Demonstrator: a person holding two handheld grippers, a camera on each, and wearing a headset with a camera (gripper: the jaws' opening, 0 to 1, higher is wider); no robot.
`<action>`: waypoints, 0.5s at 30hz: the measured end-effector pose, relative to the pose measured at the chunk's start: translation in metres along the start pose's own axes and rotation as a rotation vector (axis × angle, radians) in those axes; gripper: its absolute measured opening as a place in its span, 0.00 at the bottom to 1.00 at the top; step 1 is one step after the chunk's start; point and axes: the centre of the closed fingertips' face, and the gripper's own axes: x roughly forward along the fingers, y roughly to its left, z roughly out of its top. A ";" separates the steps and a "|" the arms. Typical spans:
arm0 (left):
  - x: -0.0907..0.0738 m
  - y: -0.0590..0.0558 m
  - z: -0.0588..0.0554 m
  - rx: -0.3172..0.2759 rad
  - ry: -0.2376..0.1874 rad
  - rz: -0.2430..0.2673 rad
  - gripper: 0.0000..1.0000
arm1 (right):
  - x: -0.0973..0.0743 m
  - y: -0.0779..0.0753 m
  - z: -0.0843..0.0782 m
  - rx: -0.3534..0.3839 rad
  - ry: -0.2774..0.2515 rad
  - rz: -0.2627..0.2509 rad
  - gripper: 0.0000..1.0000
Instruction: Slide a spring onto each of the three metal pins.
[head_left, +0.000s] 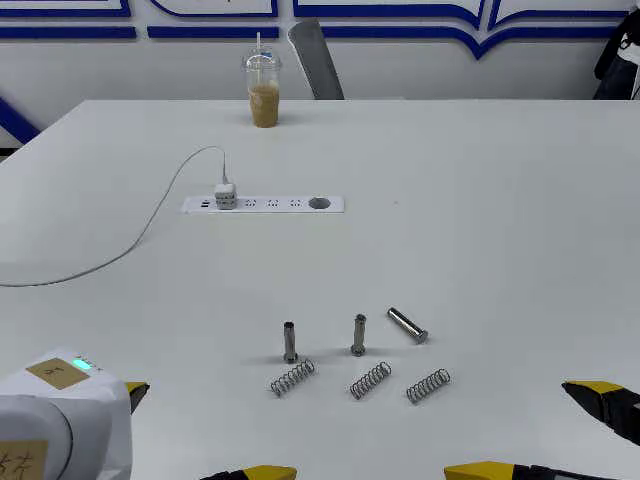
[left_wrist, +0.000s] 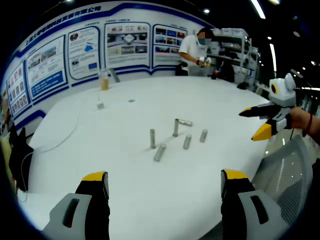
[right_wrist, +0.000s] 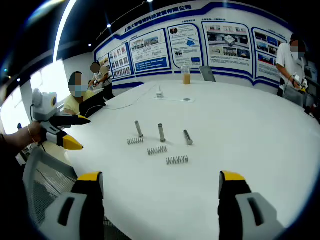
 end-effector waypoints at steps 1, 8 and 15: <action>0.000 0.000 0.000 0.001 -0.001 -0.001 0.95 | 0.000 0.000 0.000 -0.001 0.001 -0.001 0.97; 0.000 -0.001 0.002 0.005 -0.002 -0.004 0.95 | 0.000 -0.002 0.001 -0.004 -0.003 -0.004 0.97; -0.003 0.001 0.003 0.007 -0.006 0.004 0.92 | -0.002 -0.002 0.000 -0.006 -0.001 -0.008 0.97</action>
